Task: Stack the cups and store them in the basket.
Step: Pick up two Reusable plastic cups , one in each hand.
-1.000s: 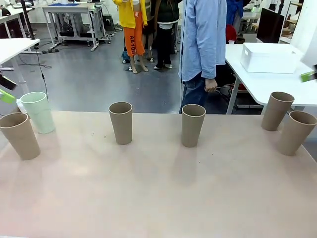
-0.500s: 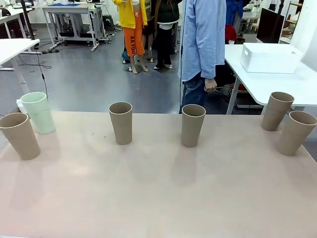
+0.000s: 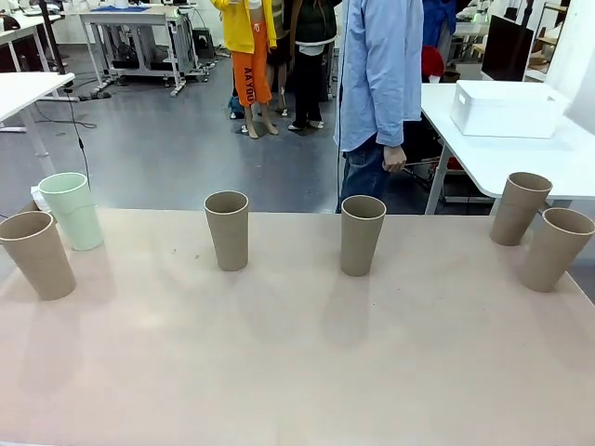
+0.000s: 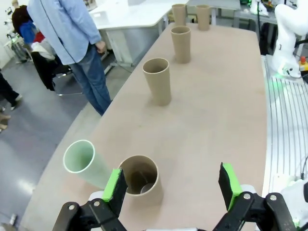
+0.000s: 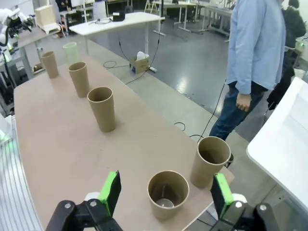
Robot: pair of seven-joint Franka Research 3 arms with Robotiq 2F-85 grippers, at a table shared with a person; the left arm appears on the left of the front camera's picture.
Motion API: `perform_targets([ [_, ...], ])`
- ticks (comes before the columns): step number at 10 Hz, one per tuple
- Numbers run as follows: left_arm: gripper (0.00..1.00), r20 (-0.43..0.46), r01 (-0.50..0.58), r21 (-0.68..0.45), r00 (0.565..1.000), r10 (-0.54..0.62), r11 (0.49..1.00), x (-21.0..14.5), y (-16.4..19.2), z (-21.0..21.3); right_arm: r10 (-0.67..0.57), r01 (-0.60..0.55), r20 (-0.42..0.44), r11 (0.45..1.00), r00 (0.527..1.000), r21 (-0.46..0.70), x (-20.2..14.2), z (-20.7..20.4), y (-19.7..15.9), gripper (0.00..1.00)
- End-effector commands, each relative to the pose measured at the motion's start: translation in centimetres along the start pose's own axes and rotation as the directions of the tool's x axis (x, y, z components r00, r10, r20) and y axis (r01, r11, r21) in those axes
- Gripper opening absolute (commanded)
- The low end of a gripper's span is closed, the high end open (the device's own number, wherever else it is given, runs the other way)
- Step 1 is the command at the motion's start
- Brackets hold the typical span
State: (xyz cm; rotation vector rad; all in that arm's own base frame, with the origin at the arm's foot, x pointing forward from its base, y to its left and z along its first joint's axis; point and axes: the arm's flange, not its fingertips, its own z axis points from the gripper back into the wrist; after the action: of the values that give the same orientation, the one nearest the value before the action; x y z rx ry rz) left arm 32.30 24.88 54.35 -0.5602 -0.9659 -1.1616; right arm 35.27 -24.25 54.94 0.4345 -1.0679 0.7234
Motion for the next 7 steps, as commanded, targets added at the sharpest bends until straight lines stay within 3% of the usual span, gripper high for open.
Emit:
perform_targets([
  [1,1.0,0.041,0.017,-0.04,0.999,-0.015,0.999,-0.4,1.6,0.4,0.004,-0.005,0.009,1.0,1.0,0.025,-0.6,-0.3,-0.9,1.0],
  [3,1.0,0.038,-0.027,-0.049,0.999,0.029,0.998,-0.4,2.0,0.0,-0.025,0.025,-0.008,1.0,1.0,0.017,-0.9,-1.0,-1.5,1.0],
  [4,1.0,0.013,-0.121,-0.038,0.993,0.121,0.992,0.0,2.1,0.0,-0.059,0.059,0.004,0.998,0.998,0.026,-0.8,-1.4,-1.5,1.0],
  [5,1.0,0.025,-0.024,-0.047,0.999,0.025,0.999,-1.0,1.8,-0.5,-0.038,0.038,-0.004,0.999,0.999,0.021,-1.4,-1.0,-0.9,1.0],
  [7,1.0,0.025,-0.024,-0.047,0.999,0.025,0.999,-1.0,1.8,-0.5,-0.038,0.038,-0.004,0.999,0.999,0.021,-1.4,-1.0,-0.9,1.0],
])
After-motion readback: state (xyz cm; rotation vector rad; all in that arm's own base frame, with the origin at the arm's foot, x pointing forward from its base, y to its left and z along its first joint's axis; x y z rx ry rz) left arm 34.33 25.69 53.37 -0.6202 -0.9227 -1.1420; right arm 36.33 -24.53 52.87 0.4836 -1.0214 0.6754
